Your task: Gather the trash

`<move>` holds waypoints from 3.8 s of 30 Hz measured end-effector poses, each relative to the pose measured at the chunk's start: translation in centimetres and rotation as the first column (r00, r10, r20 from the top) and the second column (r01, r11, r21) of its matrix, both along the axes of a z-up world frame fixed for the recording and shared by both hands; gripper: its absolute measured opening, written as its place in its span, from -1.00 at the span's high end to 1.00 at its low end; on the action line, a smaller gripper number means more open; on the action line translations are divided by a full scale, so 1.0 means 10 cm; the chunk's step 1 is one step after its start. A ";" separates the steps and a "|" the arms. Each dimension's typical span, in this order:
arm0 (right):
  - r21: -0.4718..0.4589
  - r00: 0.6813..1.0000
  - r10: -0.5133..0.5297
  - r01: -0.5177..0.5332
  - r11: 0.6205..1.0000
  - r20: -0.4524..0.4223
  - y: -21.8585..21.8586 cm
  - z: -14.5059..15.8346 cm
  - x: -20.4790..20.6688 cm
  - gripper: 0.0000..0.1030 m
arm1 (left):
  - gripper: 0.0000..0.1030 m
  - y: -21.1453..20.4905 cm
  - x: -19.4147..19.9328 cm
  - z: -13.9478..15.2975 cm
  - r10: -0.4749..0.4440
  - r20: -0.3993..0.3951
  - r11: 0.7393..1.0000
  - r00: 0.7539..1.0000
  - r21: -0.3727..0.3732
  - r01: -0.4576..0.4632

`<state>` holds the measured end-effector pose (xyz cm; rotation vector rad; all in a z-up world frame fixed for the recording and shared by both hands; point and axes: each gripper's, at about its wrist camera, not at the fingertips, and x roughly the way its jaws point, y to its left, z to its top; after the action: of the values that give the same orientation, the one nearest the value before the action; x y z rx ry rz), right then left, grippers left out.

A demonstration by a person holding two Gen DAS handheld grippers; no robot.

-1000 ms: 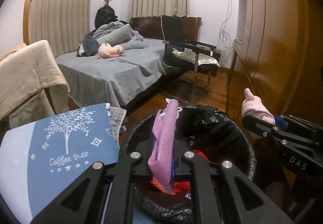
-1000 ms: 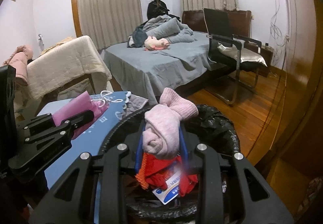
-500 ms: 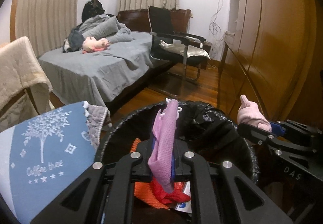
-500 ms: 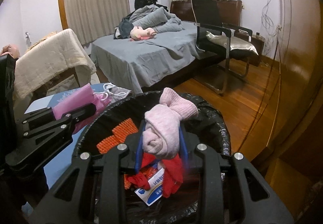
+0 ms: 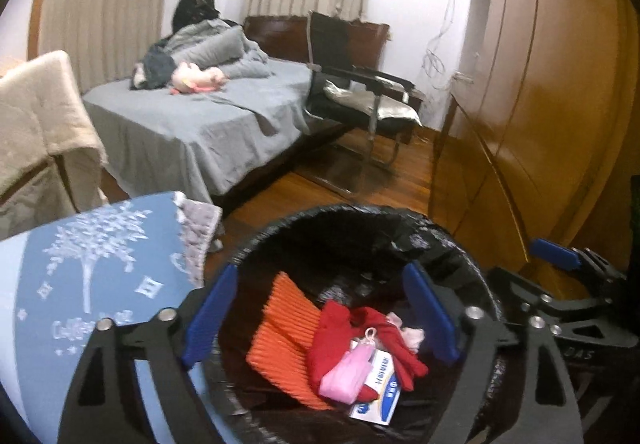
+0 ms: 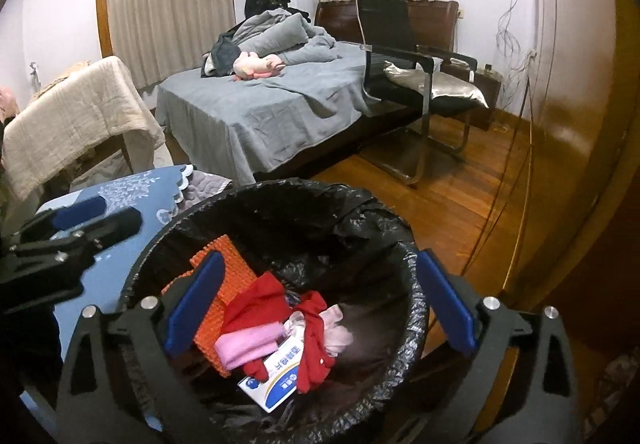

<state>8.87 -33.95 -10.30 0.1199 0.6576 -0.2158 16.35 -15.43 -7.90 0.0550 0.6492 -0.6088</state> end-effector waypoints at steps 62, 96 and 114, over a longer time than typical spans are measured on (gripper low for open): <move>0.003 0.969 0.224 -0.225 0.974 0.099 1.15 1.02 -0.63 -0.89 | -0.88 1.27 -1.13 0.99 0.274 0.188 0.960 0.943 0.005 -0.280; 0.001 0.969 0.228 -0.229 0.973 0.099 1.20 1.04 -0.62 -0.89 | -0.88 1.28 -1.13 1.04 0.278 0.196 0.958 0.940 0.007 -0.285; 0.001 0.969 0.227 -0.229 0.974 0.100 1.21 1.03 -0.62 -0.89 | -0.88 1.29 -1.12 1.04 0.279 0.194 0.958 0.941 0.007 -0.285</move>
<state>2.66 -21.86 0.01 0.0660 0.5680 0.0163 5.10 -2.57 2.54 0.0510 0.4691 -0.3097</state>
